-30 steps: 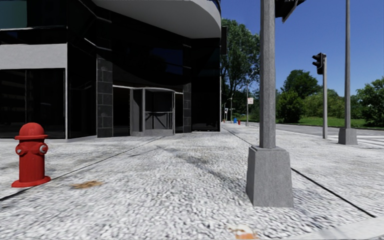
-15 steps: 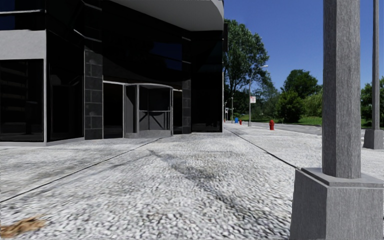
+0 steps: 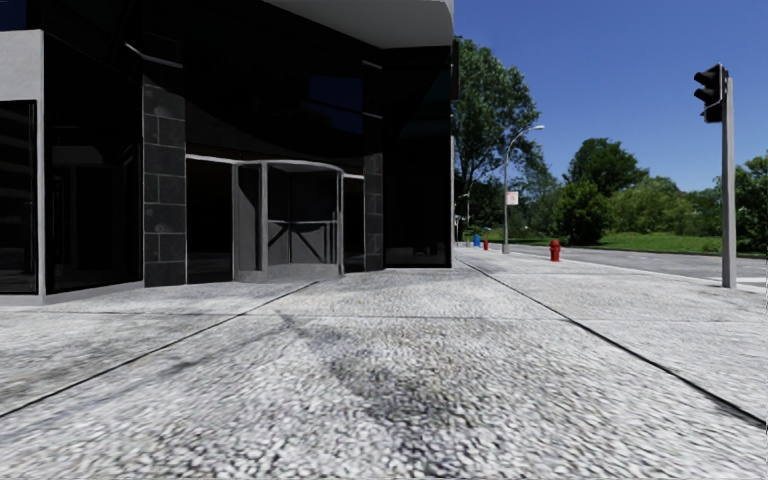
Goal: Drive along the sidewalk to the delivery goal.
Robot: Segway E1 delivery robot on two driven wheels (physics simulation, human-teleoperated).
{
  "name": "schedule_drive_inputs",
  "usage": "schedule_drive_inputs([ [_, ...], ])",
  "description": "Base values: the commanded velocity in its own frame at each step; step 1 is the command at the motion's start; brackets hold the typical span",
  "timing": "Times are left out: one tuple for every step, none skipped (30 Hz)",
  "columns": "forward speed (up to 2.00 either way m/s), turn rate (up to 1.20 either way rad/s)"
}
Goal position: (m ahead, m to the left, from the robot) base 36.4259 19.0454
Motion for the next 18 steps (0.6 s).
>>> schedule_drive_inputs([
  [1.7, -0.11],
  [1.7, -0.11],
  [1.7, -0.11],
  [1.7, -0.11],
  [1.7, -0.11],
  [1.7, -0.11],
  [1.7, -0.11],
  [1.7, -0.12],
  [1.7, -0.12],
  [1.7, -0.22],
  [1.7, -0.31],
  [1.7, -0.33],
  [1.7, -0.34],
  [1.7, -0.34],
  [1.7, -0.34],
  [1.7, -0.34],
  [1.7, -0.34],
  [1.7, -0.34],
])
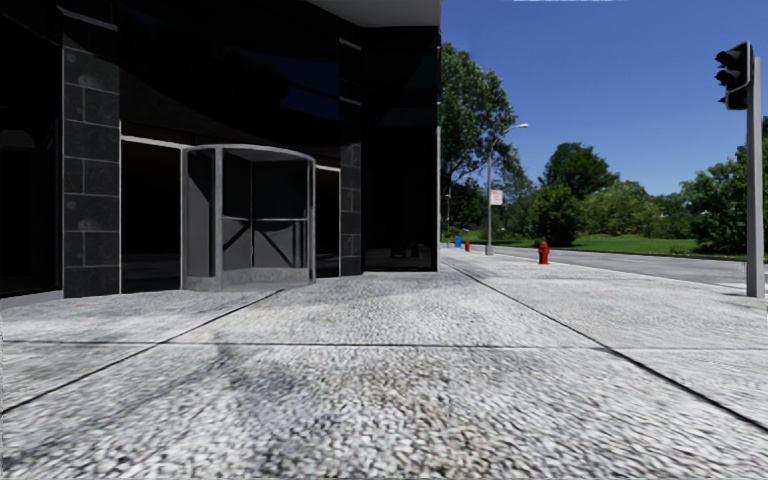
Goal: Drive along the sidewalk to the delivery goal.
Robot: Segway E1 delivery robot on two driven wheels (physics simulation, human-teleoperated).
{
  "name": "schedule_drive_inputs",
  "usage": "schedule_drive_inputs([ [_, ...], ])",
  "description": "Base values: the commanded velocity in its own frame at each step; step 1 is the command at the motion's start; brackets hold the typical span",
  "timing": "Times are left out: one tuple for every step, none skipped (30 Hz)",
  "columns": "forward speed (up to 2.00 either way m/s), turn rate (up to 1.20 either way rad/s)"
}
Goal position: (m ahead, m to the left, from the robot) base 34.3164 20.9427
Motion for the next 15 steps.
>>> schedule_drive_inputs([
  [1.7, -0.34],
  [1.72, -0.38],
  [2.0, -0.4],
  [2.0, -0.41],
  [2.0, -0.42],
  [2.0, -0.42],
  [2.0, -0.42],
  [2.0, -0.42],
  [2.0, -0.42],
  [2.0, -0.42],
  [2.0, -0.42],
  [2.0, -0.42],
  [2.0, -0.42],
  [2.0, -0.42],
  [2.0, -0.42],
])
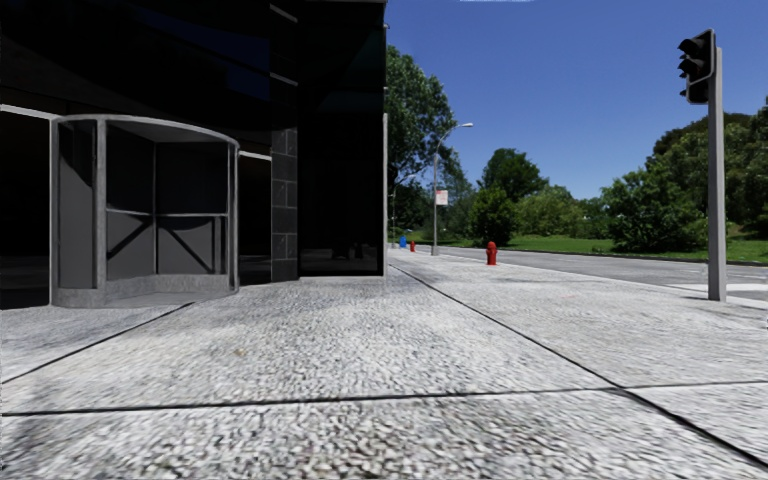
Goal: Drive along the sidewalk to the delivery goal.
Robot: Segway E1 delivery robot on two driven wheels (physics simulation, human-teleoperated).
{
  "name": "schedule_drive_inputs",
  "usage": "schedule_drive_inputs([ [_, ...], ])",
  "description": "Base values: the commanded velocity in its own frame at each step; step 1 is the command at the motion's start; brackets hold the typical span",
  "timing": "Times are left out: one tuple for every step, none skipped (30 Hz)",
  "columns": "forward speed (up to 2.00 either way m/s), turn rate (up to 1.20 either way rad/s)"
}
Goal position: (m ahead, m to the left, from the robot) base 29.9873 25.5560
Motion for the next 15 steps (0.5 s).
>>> schedule_drive_inputs([
  [2.0, -0.42],
  [2.0, -0.42],
  [2.0, -0.42],
  [2.0, -0.42],
  [2.0, -0.42],
  [2.0, -0.42],
  [2.0, -0.42],
  [2.0, -0.42],
  [2.0, -0.42],
  [2.0, -0.42],
  [2.0, -0.42],
  [2.0, -0.42],
  [2.0, -0.42],
  [2.0, -0.42],
  [2.0, -0.42],
])
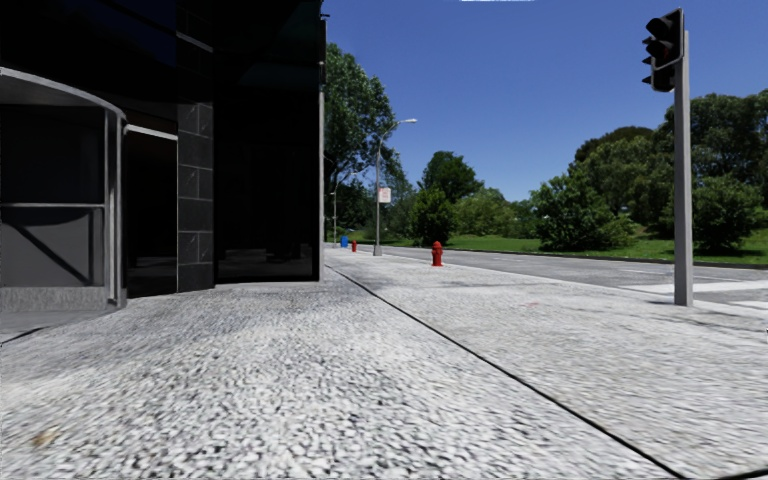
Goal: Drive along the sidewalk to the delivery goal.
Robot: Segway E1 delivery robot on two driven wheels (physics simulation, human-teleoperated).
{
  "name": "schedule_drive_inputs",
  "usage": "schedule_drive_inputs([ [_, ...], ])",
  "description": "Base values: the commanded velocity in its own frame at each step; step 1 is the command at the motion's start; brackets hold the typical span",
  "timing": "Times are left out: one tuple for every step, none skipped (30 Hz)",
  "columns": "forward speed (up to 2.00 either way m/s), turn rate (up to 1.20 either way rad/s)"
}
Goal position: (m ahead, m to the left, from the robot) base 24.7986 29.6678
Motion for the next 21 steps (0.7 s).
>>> schedule_drive_inputs([
  [2.0, -0.42],
  [2.0, -0.42],
  [2.0, -0.42],
  [2.0, -0.42],
  [2.0, -0.42],
  [2.0, -0.42],
  [2.0, -0.42],
  [2.0, -0.42],
  [2.0, 0.0],
  [2.0, 0.0],
  [2.0, 0.0],
  [2.0, 0.0],
  [2.0, 0.0],
  [2.0, 0.0],
  [2.0, 0.0],
  [2.0, 0.0],
  [2.0, 0.0],
  [2.0, 0.0],
  [2.0, 0.0],
  [2.0, 0.0],
  [2.0, 0.0],
])
